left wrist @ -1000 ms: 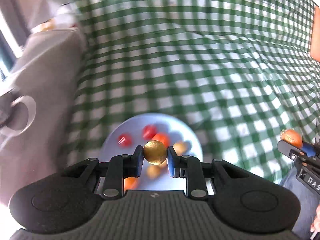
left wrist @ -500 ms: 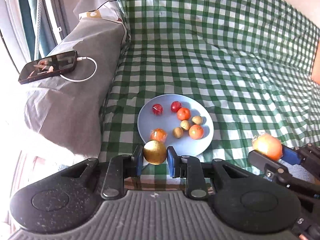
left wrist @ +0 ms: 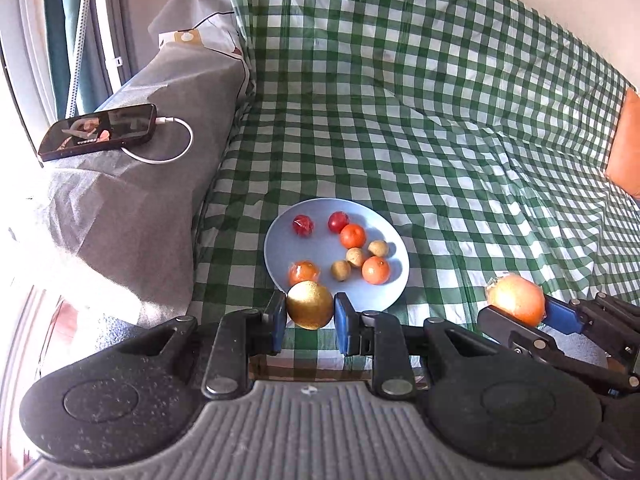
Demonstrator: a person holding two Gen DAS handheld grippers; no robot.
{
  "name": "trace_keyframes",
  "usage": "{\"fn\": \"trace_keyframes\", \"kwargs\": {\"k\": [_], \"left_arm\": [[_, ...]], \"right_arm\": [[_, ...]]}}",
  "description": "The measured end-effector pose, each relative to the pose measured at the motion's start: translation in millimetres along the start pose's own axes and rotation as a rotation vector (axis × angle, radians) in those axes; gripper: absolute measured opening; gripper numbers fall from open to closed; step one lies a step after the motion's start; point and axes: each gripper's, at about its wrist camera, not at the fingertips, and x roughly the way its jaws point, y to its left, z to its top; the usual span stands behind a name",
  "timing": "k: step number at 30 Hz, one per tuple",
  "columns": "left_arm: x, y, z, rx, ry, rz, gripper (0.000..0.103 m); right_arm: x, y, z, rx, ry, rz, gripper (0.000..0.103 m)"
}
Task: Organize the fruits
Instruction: 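Carry the yellow fruit and orange onto the blue plate and open both tools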
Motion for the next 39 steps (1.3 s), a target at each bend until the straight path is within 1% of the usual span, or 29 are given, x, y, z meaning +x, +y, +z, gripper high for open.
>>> {"fn": "trace_keyframes", "kwargs": {"k": [8, 14, 19, 24, 29, 39], "left_arm": [[11, 9, 4, -0.02, 0.021, -0.011, 0.028], [17, 22, 12, -0.051, 0.027, -0.015, 0.028], [30, 31, 22, -0.059, 0.045, 0.003, 0.028], [54, 31, 38, -0.057, 0.071, -0.001, 0.028], [88, 23, 57, -0.05, 0.103, -0.036, 0.028], [155, 13, 79, -0.006, 0.165, -0.03, 0.028]], "right_arm": [[12, 1, 0, -0.012, 0.031, -0.006, 0.036], [25, 2, 3, -0.03, 0.058, -0.006, 0.036], [40, 0, 5, -0.028, 0.078, -0.009, 0.036], [63, -7, 8, -0.004, 0.107, -0.017, 0.036], [95, -17, 12, 0.027, 0.133, -0.03, 0.036], [156, -32, 20, 0.035, 0.172, -0.035, 0.036]]}}
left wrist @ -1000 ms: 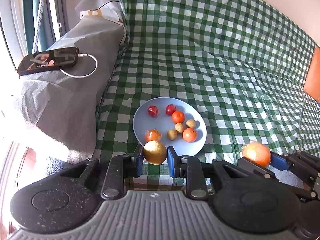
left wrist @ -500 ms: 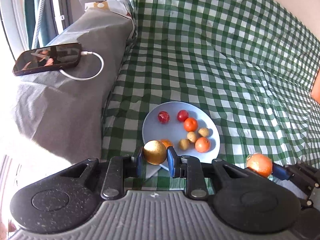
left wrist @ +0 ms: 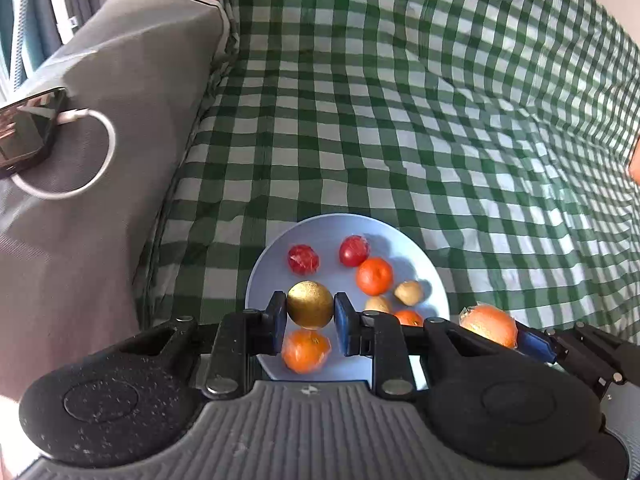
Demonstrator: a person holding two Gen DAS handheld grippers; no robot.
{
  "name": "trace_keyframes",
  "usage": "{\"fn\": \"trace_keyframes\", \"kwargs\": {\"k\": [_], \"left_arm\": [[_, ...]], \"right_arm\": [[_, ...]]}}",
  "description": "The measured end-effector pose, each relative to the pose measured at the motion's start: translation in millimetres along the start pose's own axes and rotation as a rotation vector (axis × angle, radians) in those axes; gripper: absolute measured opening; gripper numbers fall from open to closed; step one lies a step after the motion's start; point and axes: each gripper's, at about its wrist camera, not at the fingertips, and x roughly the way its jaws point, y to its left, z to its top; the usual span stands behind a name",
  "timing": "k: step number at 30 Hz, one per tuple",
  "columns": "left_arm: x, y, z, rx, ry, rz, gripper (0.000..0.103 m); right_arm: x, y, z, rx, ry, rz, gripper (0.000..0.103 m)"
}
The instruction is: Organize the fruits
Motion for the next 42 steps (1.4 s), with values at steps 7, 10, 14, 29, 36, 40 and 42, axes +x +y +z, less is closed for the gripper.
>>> {"fn": "trace_keyframes", "kwargs": {"k": [7, 10, 14, 29, 36, 40, 42], "left_arm": [[39, 2, 10, 0.027, 0.049, 0.008, 0.028], [53, 2, 12, 0.044, 0.058, 0.021, 0.028], [70, 3, 13, 0.049, 0.08, 0.039, 0.028], [13, 11, -19, 0.015, 0.073, 0.104, 0.103], [-31, 9, -58, -0.039, 0.079, 0.139, 0.103], [-48, 2, -77, 0.002, 0.055, 0.177, 0.103], [-54, -1, -82, 0.008, 0.035, 0.189, 0.103]], "right_arm": [[38, -5, 7, 0.002, 0.039, 0.0, 0.036], [50, -5, 8, 0.0, 0.054, -0.003, 0.036], [65, -4, 8, -0.012, 0.079, 0.001, 0.036], [27, 0, 6, -0.008, 0.092, -0.016, 0.097], [-14, 15, -18, 0.009, 0.079, -0.062, 0.102], [-31, 25, -28, -0.004, 0.058, -0.086, 0.102], [-39, 27, -30, -0.009, 0.039, -0.095, 0.102]]}}
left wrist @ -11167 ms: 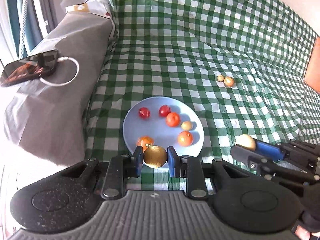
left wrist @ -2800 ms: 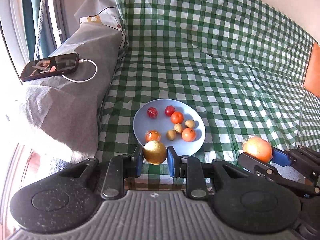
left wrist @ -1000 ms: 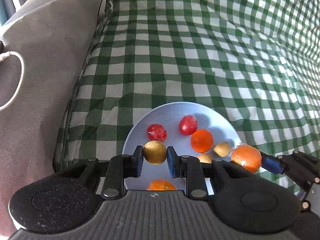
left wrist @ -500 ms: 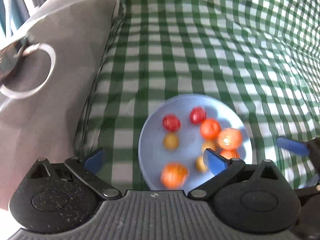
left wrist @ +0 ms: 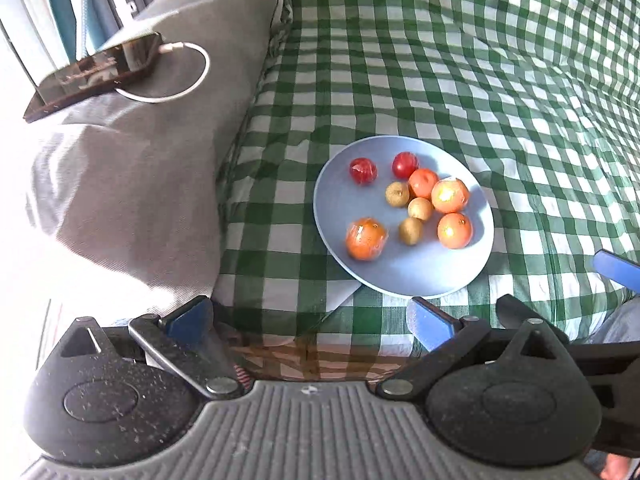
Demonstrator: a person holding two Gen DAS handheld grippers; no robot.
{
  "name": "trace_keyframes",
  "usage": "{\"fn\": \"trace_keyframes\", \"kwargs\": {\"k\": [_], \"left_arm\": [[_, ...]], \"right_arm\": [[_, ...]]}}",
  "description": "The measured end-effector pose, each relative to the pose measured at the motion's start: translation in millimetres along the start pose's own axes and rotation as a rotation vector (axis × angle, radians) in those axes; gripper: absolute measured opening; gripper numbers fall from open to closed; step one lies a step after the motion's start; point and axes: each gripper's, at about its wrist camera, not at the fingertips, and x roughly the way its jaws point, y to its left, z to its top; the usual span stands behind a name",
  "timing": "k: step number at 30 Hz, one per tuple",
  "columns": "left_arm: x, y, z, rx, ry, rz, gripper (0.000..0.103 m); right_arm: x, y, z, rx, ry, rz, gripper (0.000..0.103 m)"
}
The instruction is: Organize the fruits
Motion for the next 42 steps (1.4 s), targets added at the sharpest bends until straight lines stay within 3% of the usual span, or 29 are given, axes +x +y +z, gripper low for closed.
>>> {"fn": "trace_keyframes", "kwargs": {"k": [15, 42], "left_arm": [[-28, -9, -4, 0.024, -0.086, 0.011, 0.103], [-30, -9, -2, 0.044, -0.099, 0.007, 0.103]], "right_arm": [[-31, -7, -7, 0.012, -0.082, -0.059, 0.102], [-31, -9, -7, 0.023, -0.083, -0.07, 0.102]]}}
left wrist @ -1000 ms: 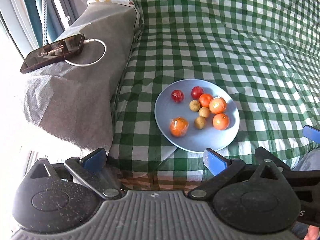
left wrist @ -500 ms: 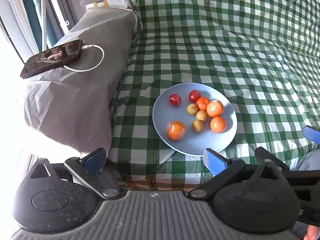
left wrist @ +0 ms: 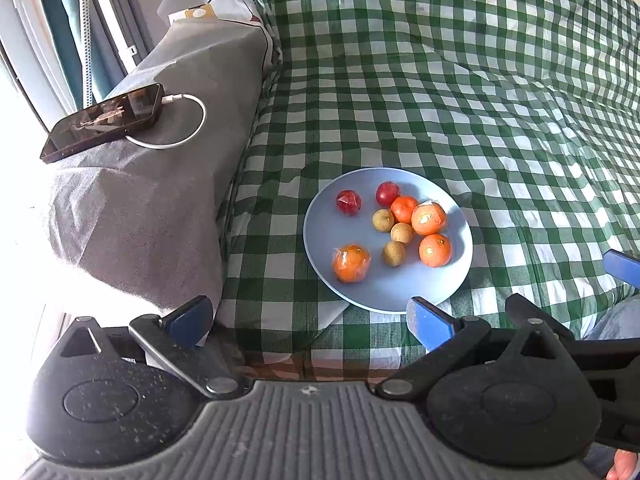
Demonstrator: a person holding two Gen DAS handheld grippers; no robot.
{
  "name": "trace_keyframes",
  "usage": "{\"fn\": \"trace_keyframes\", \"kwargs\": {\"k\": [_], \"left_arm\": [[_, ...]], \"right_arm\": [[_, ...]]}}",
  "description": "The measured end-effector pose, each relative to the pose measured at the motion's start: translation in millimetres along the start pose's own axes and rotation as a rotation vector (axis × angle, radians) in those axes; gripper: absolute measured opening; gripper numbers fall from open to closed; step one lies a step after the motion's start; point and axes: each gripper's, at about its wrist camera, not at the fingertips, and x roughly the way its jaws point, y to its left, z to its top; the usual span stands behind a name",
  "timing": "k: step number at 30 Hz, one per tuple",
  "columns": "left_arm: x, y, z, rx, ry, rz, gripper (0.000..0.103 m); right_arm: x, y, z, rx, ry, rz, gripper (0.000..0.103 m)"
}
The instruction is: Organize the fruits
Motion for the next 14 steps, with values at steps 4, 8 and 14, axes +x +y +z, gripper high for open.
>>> {"fn": "trace_keyframes", "kwargs": {"k": [4, 8, 14], "left_arm": [[-0.4, -0.6, 0.0, 0.0, -0.001, 0.0, 0.103], [-1.1, -0.2, 0.3, 0.003, -0.004, -0.001, 0.103], [-4.3, 0.4, 1.1, 0.001, -0.022, -0.001, 0.103]], "right_arm": [[-0.1, 0.4, 0.0, 0.0, 0.001, -0.001, 0.102], [0.0, 0.3, -0.1, 0.0, 0.001, 0.0, 0.102], [0.4, 1.3, 0.1, -0.003, 0.002, 0.004, 0.102]]}}
